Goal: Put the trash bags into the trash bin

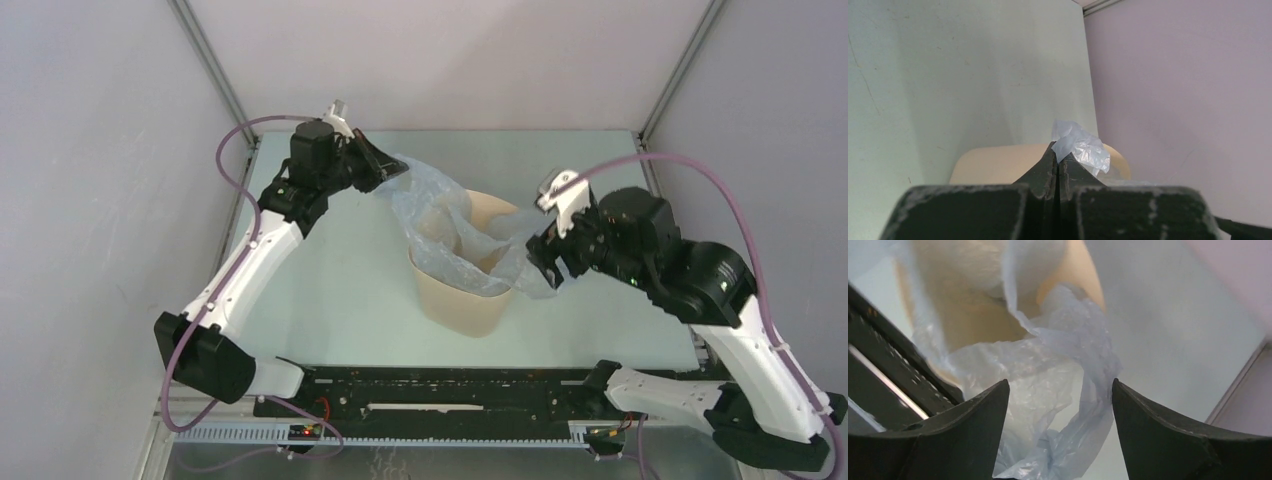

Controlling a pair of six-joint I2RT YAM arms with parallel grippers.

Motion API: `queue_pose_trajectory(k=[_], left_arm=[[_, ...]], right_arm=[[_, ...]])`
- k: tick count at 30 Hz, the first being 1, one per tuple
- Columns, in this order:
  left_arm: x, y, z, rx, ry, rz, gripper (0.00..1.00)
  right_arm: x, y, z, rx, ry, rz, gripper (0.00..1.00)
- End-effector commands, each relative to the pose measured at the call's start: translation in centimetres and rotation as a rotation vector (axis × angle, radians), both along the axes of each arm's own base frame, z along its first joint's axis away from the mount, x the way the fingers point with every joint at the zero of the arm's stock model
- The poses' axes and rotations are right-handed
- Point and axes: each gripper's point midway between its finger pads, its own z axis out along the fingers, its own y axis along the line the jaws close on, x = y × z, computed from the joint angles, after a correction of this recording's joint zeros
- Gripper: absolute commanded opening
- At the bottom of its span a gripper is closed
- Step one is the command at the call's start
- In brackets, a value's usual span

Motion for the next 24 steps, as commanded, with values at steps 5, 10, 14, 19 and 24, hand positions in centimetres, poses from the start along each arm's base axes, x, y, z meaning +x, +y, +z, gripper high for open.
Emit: queue_pose_trajectory(k=[5, 10, 14, 19, 24], left_arm=[[-0.9, 0.2, 2.1, -0.06, -0.054, 0.01, 0.0], [-1.2, 0.2, 2.3, -0.066, -0.059, 0.012, 0.0], [-1.3, 0.3, 2.2, -0.067, -0.058, 0.013, 0.0], [-1.6, 0.3, 2.1, -0.068, -0.058, 0.014, 0.0], [-1.8, 0.3, 1.8, -0.067, -0.05, 0.01, 0.0]], right_arm=[[1.7, 3.4, 0.2, -0.345, -0.344, 0.386, 0.81], [2.5, 3.3, 1.5, -0.406, -0.377, 0.395, 0.8], [2.5, 2.3, 2.1, -0.407, -0.402, 0.367, 0.88], [2.2, 0.8, 3.3, -0.338, -0.456, 0.317, 0.95], [1.4, 2.8, 1.2, -0.319, -0.507, 0.548, 0.92]])
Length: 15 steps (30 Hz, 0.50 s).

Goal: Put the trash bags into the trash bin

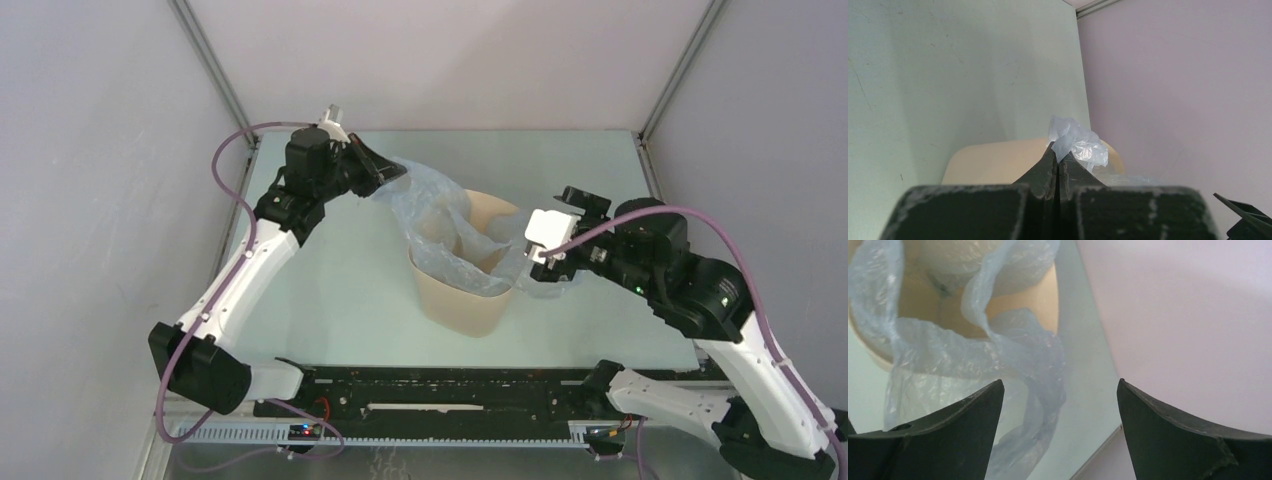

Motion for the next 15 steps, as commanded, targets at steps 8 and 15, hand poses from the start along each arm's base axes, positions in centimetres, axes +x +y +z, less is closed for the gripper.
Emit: queue_pose_trajectory(k=[8, 15], left_arm=[[-0.8, -0.1, 1.0, -0.031, -0.035, -0.005, 0.0], [-1.0, 0.1, 1.1, -0.028, -0.044, 0.002, 0.0]], right_arm=[[1.7, 3.6, -2.7, -0.073, 0.002, 0.306, 0.76], [2.6, 3.7, -4.0, -0.094, 0.042, 0.275, 0.62]])
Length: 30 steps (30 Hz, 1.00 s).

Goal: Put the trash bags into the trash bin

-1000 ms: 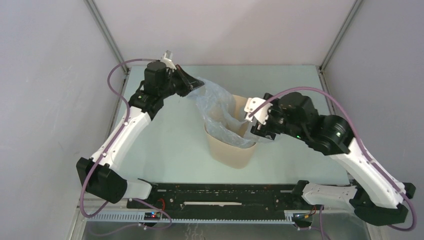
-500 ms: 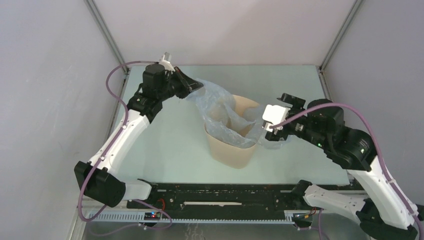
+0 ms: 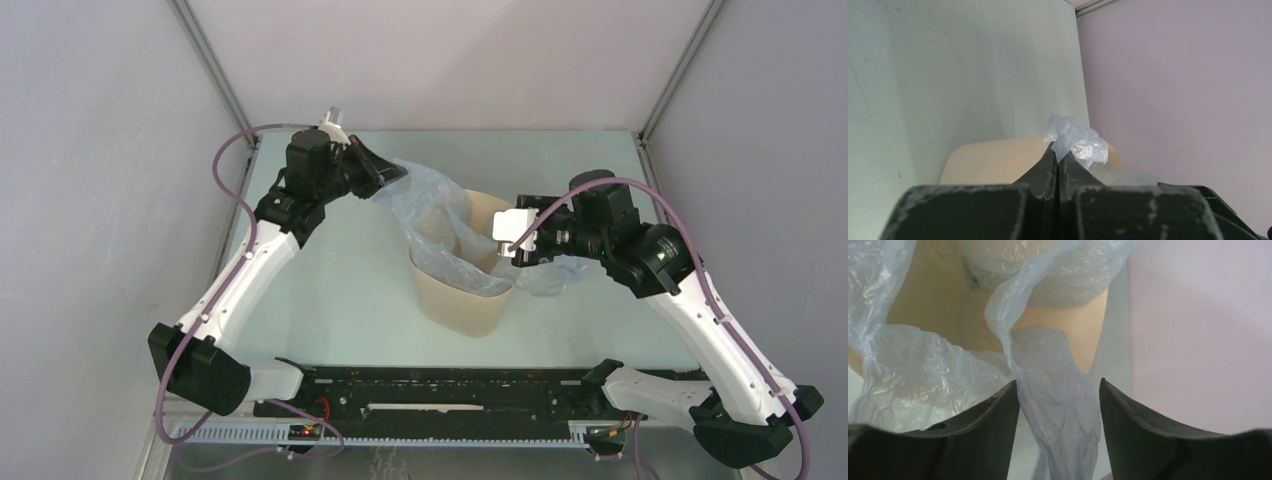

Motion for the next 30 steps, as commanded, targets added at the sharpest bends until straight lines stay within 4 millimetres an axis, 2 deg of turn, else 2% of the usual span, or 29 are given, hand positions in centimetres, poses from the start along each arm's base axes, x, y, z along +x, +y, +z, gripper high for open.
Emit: queue_pose_trajectory(k=[1, 2, 6, 7, 8, 9, 12, 15, 20, 22, 26, 30], left_arm=[[-0.7, 0.2, 1.6, -0.024, -0.06, 0.005, 0.0], [-0.7, 0.2, 1.6, -0.021, -0.061, 0.005, 0.0], [-0.5, 0.4, 1.6, -0.011, -0.064, 0.012, 0.0], [-0.5, 0.4, 1.5, -0.008, -0.063, 0.014, 0.0], [-0.4, 0.5, 1.5, -0.005, -0.064, 0.02, 0.0], [-0.3, 0.6, 1.5, -0.002, -0.066, 0.026, 0.0], [-0.1, 0.8, 1.4, 0.006, -0.068, 0.04, 0.0], [0.1, 1.0, 1.4, 0.008, -0.075, 0.051, 0.0], [0.4, 1.4, 1.2, 0.018, -0.079, 0.072, 0.0], [0.5, 1.6, 1.0, 0.023, -0.075, 0.078, 0.0], [1.0, 1.6, 0.4, 0.031, -0.061, 0.082, 0.0], [1.9, 1.6, -0.6, 0.05, -0.022, 0.103, 0.0]], right_arm=[[0.2, 0.1, 1.0, 0.045, -0.012, -0.015, 0.46], [0.2, 0.0, 1.1, 0.073, 0.011, -0.042, 0.39], [0.4, -0.7, 0.4, 0.185, 0.164, -0.162, 0.32], [-0.1, -0.7, -0.2, 0.189, 0.212, -0.164, 0.24], [-0.5, -0.7, -0.7, 0.195, 0.257, -0.176, 0.07], [-0.6, -0.9, -1.1, 0.211, 0.302, -0.21, 0.0], [-0.9, -1.2, -1.6, 0.299, 0.428, -0.298, 0.0], [0.2, -1.4, -0.2, 0.484, 0.507, -0.413, 0.0], [4.6, -4.5, 1.8, 0.787, 0.56, -0.768, 0.0], [5.5, -4.6, 2.0, 0.866, 0.634, -0.825, 0.0], [7.3, -3.5, 1.2, 0.892, 0.767, -0.851, 0.0], [9.6, -4.3, -0.3, 0.915, 0.869, -0.975, 0.0]])
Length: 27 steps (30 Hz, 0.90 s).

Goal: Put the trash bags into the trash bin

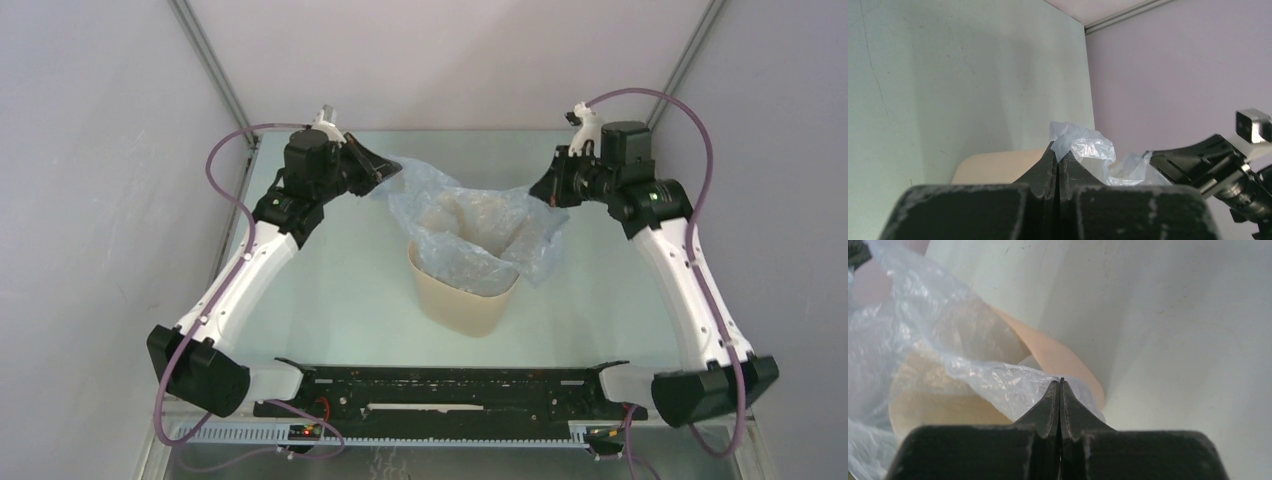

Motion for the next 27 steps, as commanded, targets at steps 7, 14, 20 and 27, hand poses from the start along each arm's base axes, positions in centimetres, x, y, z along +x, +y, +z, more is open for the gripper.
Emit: queue_pose_trajectory(k=[7, 14, 20, 27], left_arm=[[2.1, 1.2, -3.6, 0.107, 0.096, 0.057, 0.0], [-1.6, 2.5, -8.3, 0.183, 0.234, 0.032, 0.0], [-5.2, 2.4, -10.4, 0.146, 0.286, -0.025, 0.06], [-6.7, 1.1, -11.9, 0.125, 0.319, -0.09, 0.06]], right_arm=[[3.8, -1.2, -2.2, 0.163, 0.227, -0.148, 0.0], [0.9, -1.2, -6.3, 0.139, 0.386, -0.105, 0.0], [-0.5, -1.6, -7.3, 0.143, 0.405, -0.149, 0.0], [0.1, -0.3, -9.0, 0.119, 0.403, -0.154, 0.05]])
